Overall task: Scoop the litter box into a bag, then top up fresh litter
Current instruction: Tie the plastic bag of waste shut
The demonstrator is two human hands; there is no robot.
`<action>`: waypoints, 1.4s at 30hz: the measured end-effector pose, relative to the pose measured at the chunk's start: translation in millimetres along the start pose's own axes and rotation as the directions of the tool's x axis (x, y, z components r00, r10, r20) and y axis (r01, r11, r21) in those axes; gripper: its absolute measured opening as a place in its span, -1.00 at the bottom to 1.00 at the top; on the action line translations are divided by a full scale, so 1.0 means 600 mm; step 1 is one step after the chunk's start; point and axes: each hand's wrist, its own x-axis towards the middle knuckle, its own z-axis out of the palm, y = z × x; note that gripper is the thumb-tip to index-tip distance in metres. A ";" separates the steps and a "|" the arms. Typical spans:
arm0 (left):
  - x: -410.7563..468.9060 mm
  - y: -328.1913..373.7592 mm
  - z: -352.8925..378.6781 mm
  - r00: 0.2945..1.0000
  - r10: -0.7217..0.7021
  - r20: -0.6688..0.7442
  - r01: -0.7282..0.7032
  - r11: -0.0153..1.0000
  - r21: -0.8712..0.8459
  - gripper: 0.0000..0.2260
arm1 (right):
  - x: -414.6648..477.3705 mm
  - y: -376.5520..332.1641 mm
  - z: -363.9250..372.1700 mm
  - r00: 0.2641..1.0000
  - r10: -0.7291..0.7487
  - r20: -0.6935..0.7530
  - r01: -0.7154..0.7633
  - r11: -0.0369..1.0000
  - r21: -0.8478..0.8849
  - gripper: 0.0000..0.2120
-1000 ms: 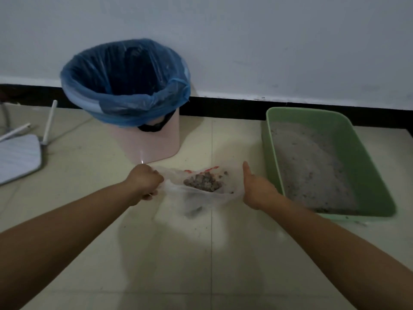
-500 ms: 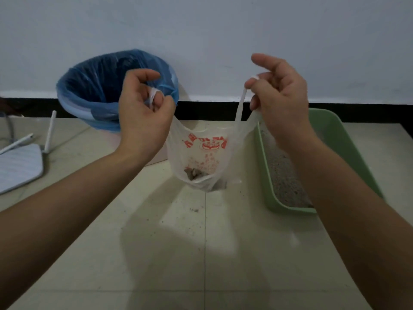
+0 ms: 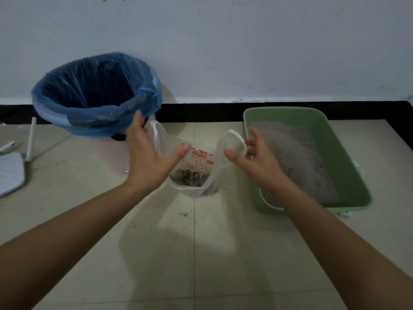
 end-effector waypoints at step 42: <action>0.007 -0.007 -0.010 0.512 -0.165 0.843 0.698 0.653 -0.296 -0.69 | -0.009 -0.027 0.117 0.779 0.130 0.614 0.103 0.939 -0.328 -0.70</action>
